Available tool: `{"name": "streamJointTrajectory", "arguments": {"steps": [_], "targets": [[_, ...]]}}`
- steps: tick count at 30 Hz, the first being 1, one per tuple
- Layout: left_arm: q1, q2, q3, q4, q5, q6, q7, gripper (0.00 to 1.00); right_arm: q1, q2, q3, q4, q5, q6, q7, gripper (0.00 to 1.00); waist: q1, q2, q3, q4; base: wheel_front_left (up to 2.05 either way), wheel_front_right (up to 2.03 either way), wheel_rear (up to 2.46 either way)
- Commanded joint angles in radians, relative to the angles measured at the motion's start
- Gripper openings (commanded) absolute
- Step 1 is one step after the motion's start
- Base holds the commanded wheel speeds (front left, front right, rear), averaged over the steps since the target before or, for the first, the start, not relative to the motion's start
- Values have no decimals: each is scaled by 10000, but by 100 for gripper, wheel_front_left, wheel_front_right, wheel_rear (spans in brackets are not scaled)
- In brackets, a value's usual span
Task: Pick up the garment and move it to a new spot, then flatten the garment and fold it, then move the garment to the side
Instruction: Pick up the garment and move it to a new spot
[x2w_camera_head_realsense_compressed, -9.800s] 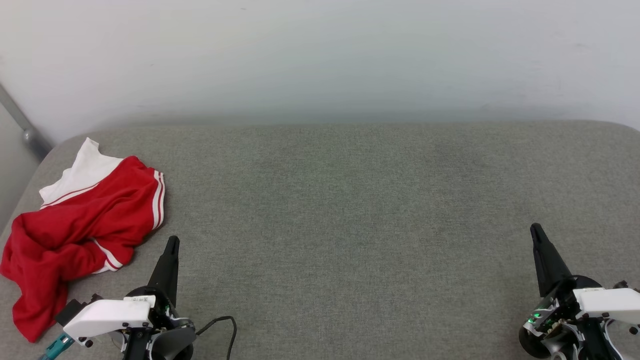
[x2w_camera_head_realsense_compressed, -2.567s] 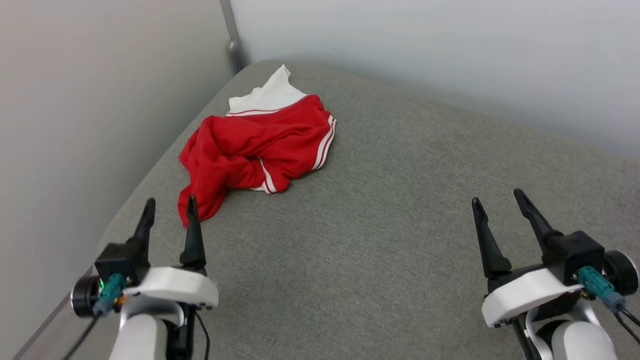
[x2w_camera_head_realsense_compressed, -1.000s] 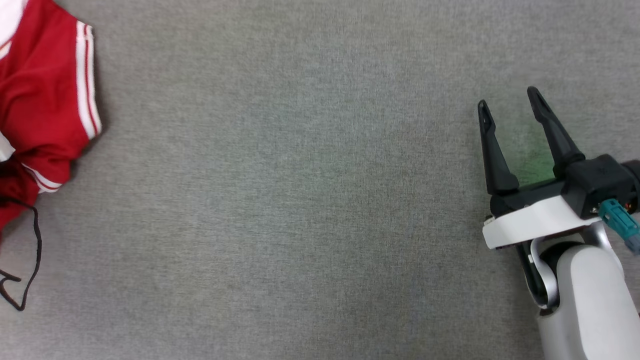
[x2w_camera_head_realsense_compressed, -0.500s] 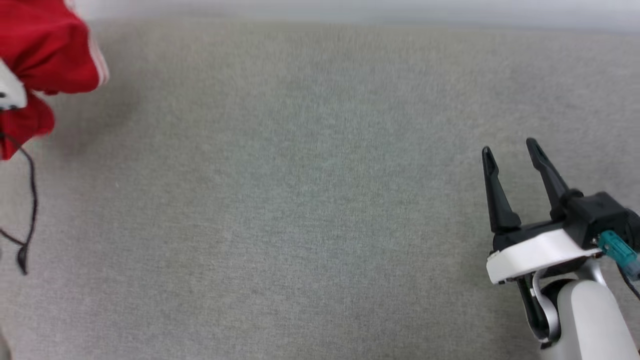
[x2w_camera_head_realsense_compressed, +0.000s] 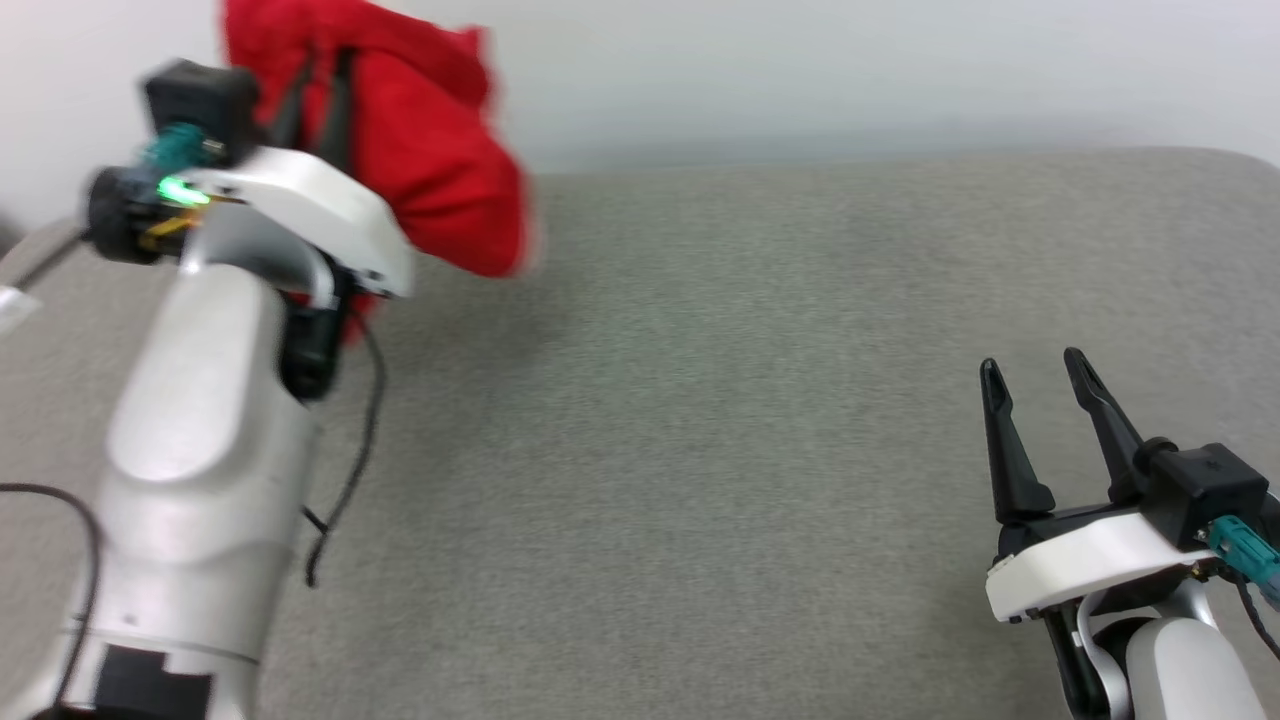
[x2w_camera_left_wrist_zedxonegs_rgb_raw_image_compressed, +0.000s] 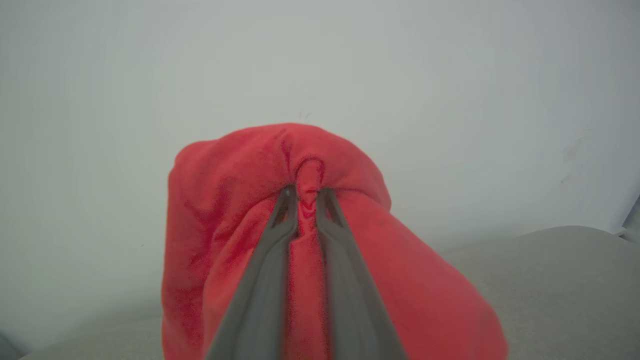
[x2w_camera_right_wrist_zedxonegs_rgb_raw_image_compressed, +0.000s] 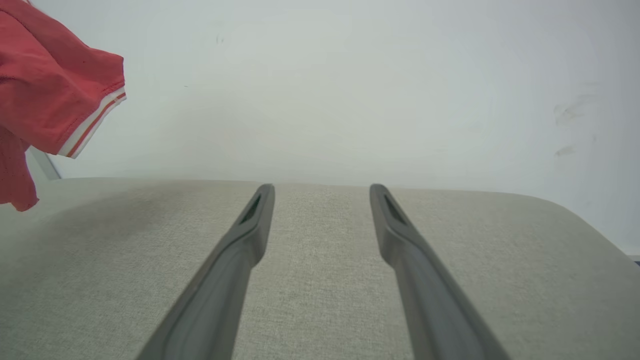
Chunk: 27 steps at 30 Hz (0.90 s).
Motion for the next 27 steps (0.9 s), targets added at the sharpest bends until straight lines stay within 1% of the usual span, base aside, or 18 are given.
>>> {"name": "streamJointTrajectory", "arguments": {"steps": [1,6,10,13,17,18,19,20,23,27], "targets": [[166,-138,-91,-106,-87,-56,-11,0,97,3,-22,-61,53,-3,5,100,2,0,-56,-492,0,0,0],[837,-1297,-913,-661,-300,-358,139,0,216,5,-221,-189,102,-3,51,100,2,0,261,-1042,0,0,0],[1710,-1785,-1721,-1025,-440,-548,119,0,289,6,-272,-224,212,-3,16,100,2,0,533,-1322,0,0,0],[2713,-1935,-2352,-1244,-525,-631,202,0,314,3,-299,-229,274,-3,-48,100,2,0,687,-1411,0,0,0],[4142,-1728,-2883,-1428,-454,-610,389,0,254,3,-293,-168,299,-3,-108,100,2,0,831,-1383,0,0,0],[4430,-1666,-2974,-1471,-431,-587,422,47,213,3,-311,-174,311,-3,-126,100,2,0,889,-1333,0,0,0],[4625,-1595,-3081,-1508,-348,-573,446,87,178,3,-331,-166,307,-3,-143,100,2,0,913,-1262,0,0,0],[4778,-1554,-3164,-1557,-285,-533,414,100,142,5,-321,-158,299,-3,-158,100,2,0,916,-1192,0,0,0],[4985,-1550,-3235,-1856,-137,-375,37,100,58,0,-347,-91,221,-3,-153,100,2,0,848,-920,0,0,0],[4658,-1662,-3233,-2433,38,-260,-738,100,120,5,-473,-63,93,-3,-60,100,2,0,611,-407,0,0,0]]}}
